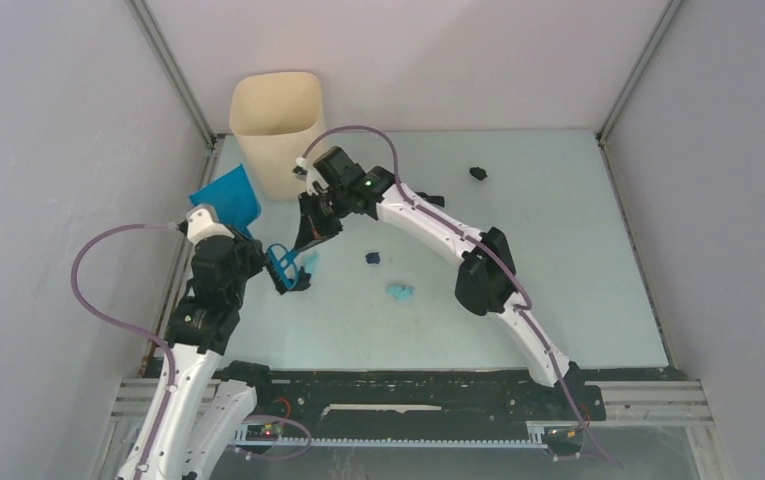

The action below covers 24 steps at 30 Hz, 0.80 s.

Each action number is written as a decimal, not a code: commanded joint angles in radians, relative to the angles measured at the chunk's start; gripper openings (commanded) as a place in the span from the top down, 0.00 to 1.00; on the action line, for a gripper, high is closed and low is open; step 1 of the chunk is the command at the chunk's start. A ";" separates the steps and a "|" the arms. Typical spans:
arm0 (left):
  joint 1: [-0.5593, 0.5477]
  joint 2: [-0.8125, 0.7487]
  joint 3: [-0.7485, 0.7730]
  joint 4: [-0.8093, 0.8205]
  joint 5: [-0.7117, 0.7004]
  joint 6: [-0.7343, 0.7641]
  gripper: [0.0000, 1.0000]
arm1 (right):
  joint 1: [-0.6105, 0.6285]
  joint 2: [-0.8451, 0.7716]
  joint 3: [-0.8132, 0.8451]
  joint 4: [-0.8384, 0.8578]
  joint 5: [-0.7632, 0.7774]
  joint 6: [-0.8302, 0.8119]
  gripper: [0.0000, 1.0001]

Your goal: Sweep away the paper scraps from the table

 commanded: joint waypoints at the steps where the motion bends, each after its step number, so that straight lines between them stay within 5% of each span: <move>1: 0.009 0.022 0.045 -0.002 -0.023 0.012 1.00 | -0.035 0.051 0.024 0.189 -0.114 0.342 1.00; 10: 0.008 0.058 0.052 -0.006 0.001 0.013 1.00 | -0.036 0.143 0.084 0.133 0.024 0.340 1.00; 24: 0.022 0.071 0.047 0.006 0.025 0.010 1.00 | -0.092 0.010 -0.189 0.118 0.148 0.355 1.00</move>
